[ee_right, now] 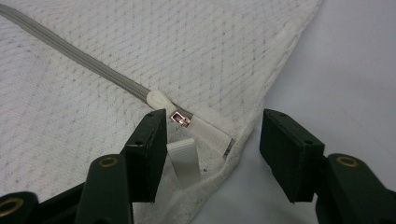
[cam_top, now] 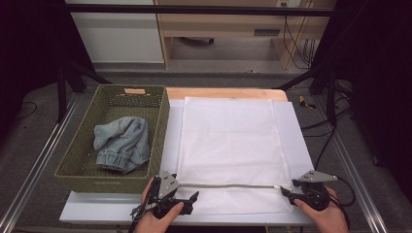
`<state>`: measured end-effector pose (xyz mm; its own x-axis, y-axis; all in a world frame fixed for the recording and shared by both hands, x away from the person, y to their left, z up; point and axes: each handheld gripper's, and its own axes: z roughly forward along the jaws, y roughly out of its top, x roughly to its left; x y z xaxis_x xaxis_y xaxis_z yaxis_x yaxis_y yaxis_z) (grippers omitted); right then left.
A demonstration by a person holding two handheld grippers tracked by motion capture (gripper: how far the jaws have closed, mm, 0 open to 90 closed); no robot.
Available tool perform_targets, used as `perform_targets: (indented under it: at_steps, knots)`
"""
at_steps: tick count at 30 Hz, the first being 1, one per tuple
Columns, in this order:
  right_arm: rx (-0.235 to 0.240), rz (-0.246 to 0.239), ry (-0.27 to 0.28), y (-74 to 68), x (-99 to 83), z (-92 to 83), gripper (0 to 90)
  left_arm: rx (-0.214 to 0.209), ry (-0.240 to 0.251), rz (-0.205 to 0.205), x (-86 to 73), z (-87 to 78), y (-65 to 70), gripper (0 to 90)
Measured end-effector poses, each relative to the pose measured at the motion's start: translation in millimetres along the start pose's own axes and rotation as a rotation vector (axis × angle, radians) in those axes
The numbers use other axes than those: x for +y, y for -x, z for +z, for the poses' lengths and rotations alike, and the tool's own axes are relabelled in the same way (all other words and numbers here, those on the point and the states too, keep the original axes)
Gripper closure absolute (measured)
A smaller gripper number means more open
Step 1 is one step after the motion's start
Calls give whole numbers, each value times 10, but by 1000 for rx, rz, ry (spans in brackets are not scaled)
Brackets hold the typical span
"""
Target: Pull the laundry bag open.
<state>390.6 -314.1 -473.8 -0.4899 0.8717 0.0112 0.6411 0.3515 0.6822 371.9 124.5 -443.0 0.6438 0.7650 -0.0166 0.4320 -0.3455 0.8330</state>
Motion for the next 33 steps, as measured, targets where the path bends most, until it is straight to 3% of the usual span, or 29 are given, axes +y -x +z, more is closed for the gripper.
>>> perform_targets:
  at_steps: [20,27,33]
  knots:
    - [-4,-39,-5,-37,-19,-1,588,11,7,-10,5,-34,-32,84]
    - [-15,-65,3,-83,0,8,765,12,12,-8,10,-32,-23,88]
    - [-14,-64,20,-82,31,-3,823,-4,30,-13,41,-34,11,116]
